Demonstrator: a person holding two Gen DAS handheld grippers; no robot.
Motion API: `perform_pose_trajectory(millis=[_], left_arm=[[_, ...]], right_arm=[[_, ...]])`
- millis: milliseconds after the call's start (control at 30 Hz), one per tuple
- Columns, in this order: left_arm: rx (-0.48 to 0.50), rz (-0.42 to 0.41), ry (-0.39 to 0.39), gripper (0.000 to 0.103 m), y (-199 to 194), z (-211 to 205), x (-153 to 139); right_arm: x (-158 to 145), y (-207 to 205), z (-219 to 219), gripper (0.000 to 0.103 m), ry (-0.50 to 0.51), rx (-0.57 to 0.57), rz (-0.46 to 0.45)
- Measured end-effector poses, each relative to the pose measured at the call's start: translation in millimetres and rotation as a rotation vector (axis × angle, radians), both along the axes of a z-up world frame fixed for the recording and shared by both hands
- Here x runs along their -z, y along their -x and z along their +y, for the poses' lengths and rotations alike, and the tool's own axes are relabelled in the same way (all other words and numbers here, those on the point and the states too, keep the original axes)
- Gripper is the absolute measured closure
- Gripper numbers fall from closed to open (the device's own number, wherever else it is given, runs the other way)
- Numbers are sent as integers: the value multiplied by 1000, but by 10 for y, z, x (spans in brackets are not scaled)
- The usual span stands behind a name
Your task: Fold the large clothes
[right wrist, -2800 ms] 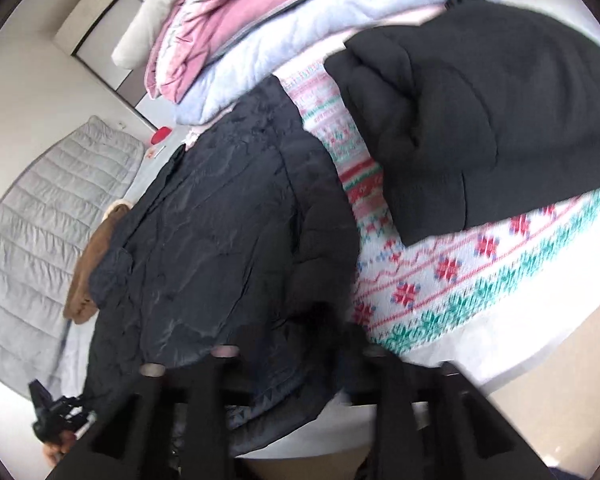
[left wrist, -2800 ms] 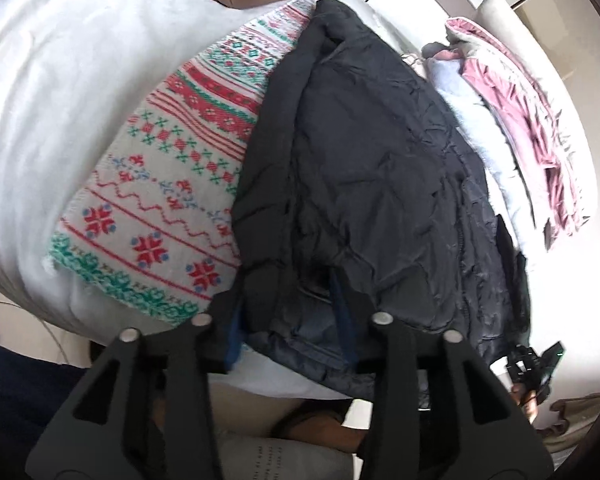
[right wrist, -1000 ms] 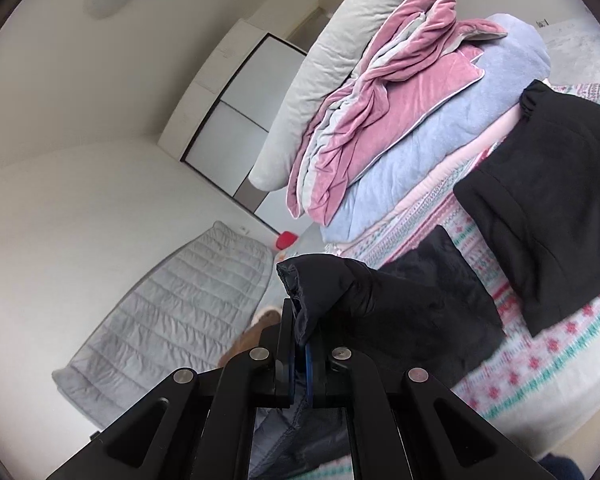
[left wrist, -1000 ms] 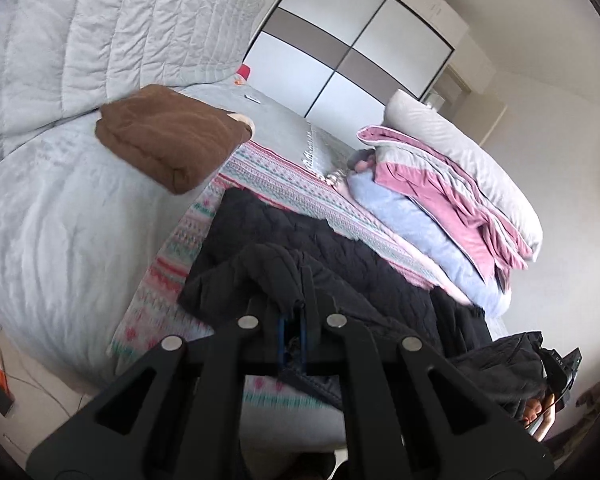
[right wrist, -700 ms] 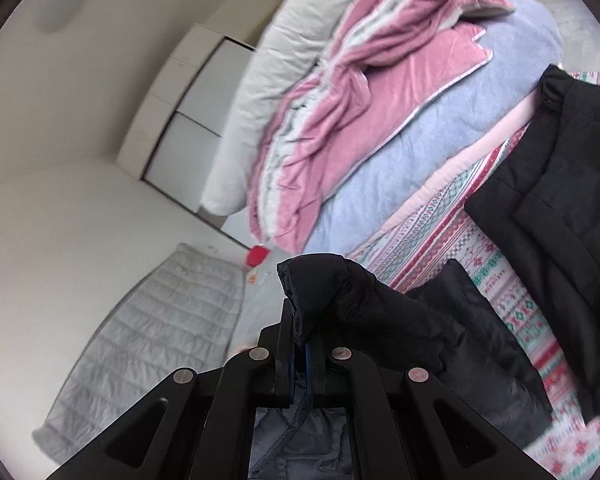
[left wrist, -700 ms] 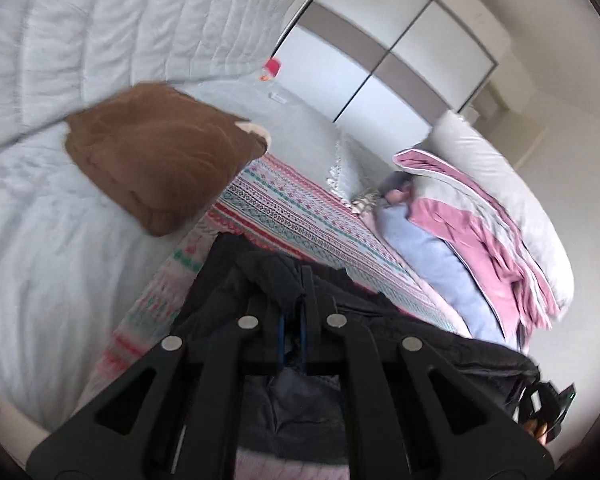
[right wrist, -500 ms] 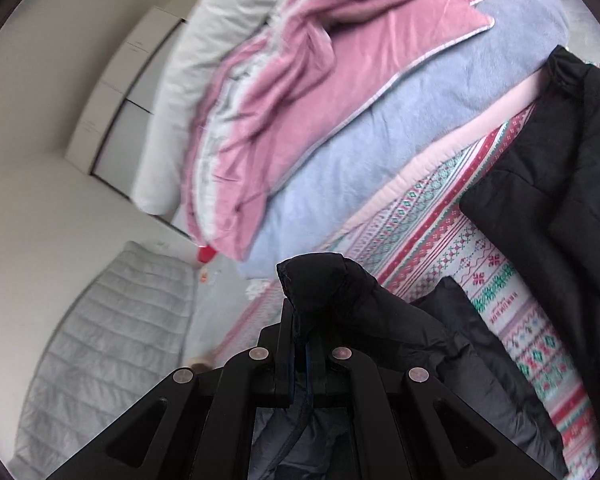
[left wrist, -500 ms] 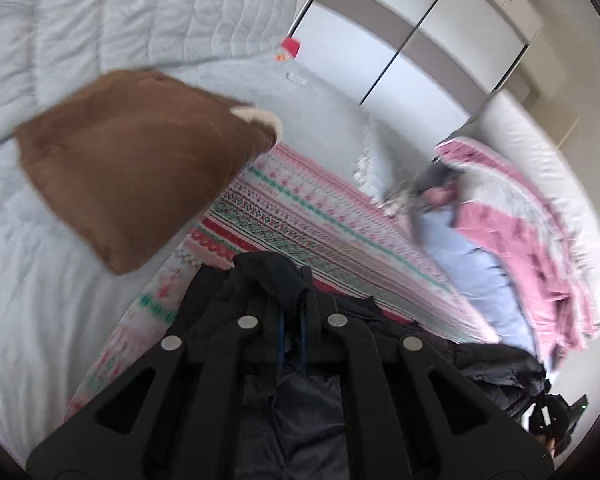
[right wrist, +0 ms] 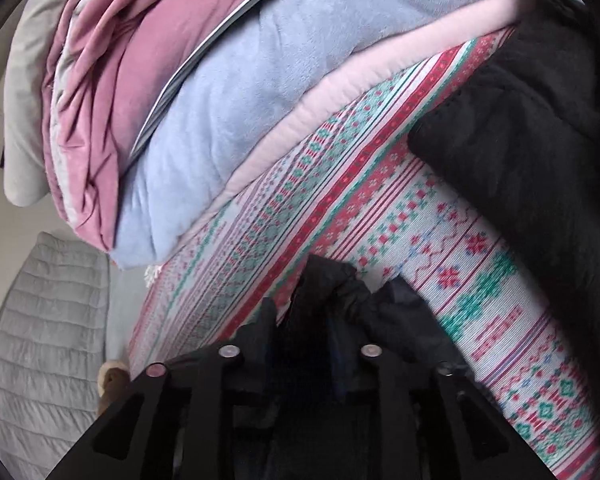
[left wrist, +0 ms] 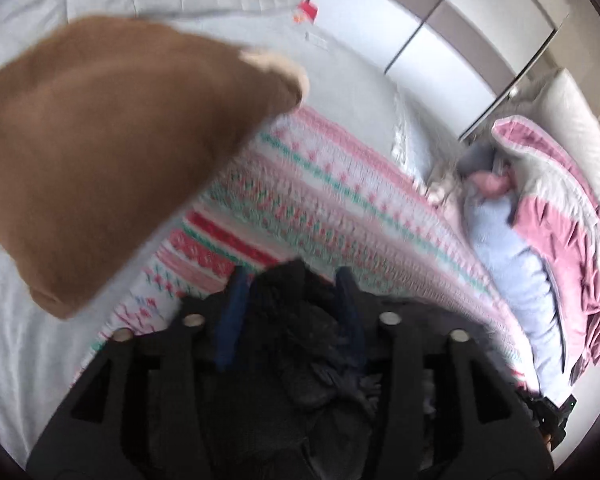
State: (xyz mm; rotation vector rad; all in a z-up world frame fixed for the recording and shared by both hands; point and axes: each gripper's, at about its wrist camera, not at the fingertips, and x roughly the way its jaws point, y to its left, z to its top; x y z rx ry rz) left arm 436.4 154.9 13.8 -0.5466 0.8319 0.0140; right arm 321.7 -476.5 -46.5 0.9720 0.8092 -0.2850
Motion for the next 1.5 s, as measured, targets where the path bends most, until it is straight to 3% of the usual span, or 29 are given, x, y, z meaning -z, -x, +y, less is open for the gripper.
perform_pose_trajectory(millis=[67,133,200,333,433,567,633,667,700,867,1000,1067,1167,1333,1400,1500], left_arm=[[2,-26,15,39,40,62,-68],[-10,-12,11,39,49,139,-82],[-12,21,-7,38,35,182,-39],[79,133,1,37,-100,64,219],[100,191,-3,37,-149,-39,365],[90,181,-59,38,-167,-152,442],[97,196,-131,57,-191,-253,501],[95,205,-176,76,-209,-288,517],[89,207,-223,88,-214,-327,525],[38,95,-217,94,-172,-266,371],[26,61,-288,94,-185,-345,328],[26,90,-313,94,-219,-364,438],[19,130,-286,93,-276,-329,596],[22,126,-304,88,-264,-376,598],[20,141,-302,70,-256,-381,560],[9,124,-238,52,-155,-362,375]], right_arm=[[-67,24,-42,70,59,4,12],[-170,44,-57,62,136,-33,20],[-265,42,-68,52,210,-94,33],[-410,122,-137,45,376,-140,47],[-350,54,-87,42,382,-236,53],[-135,-134,65,43,348,-337,63],[-5,-251,166,56,372,-368,99],[61,-308,231,82,401,-387,122],[96,-340,265,93,423,-387,145],[-133,-337,331,98,501,-321,66],[-312,-347,468,98,600,-273,26],[-180,-453,500,98,611,-276,73],[210,-567,496,97,572,-293,185],[311,-577,544,94,597,-279,203],[296,-578,552,83,593,-291,219],[172,-513,530,64,558,-307,228]])
